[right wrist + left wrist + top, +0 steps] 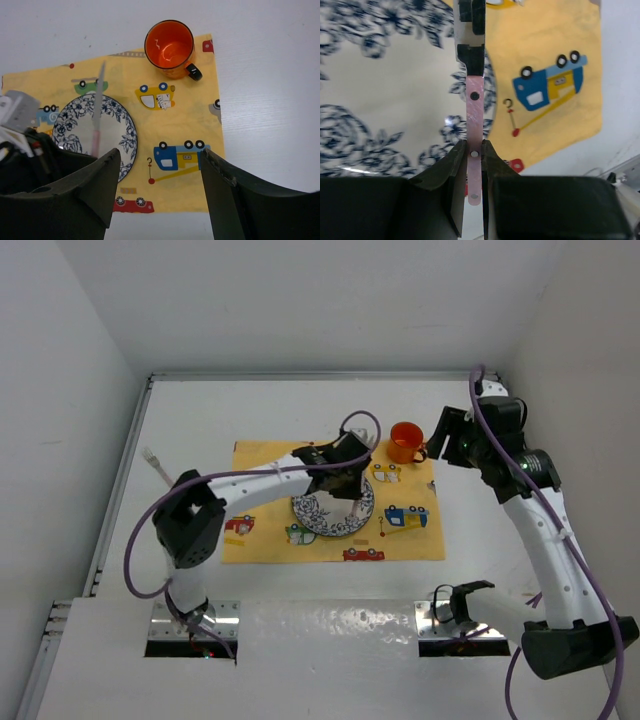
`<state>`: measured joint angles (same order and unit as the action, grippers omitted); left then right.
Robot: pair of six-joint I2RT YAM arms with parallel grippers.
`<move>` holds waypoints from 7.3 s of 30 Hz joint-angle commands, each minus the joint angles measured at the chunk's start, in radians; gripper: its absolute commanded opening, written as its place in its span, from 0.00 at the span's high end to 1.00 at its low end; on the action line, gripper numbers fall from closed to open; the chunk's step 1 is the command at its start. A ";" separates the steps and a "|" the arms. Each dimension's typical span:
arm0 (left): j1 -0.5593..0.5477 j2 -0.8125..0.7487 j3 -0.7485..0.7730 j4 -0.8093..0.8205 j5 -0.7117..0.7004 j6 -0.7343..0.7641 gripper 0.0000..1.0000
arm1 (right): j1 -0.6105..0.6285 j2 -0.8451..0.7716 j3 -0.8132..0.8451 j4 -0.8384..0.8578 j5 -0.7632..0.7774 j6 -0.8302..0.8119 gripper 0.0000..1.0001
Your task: Set the dinner table for one person
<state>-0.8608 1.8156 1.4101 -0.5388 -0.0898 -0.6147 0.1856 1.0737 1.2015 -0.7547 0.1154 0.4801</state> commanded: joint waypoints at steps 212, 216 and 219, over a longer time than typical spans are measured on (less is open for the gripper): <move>0.378 -0.401 -0.571 -0.018 -0.131 0.158 0.41 | 0.015 -0.201 -0.241 -0.095 -0.126 -0.035 0.28; 0.402 -0.453 -0.447 -0.117 -0.139 0.168 0.27 | 0.015 -0.160 -0.208 -0.072 -0.118 -0.043 0.27; 0.466 -0.499 -0.349 -0.167 -0.110 0.188 0.22 | 0.015 -0.115 -0.180 -0.037 -0.056 -0.060 0.26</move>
<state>-0.4484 1.3861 0.9794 -0.6460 -0.2028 -0.4450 0.1944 0.9272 0.9649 -0.8608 -0.0025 0.4442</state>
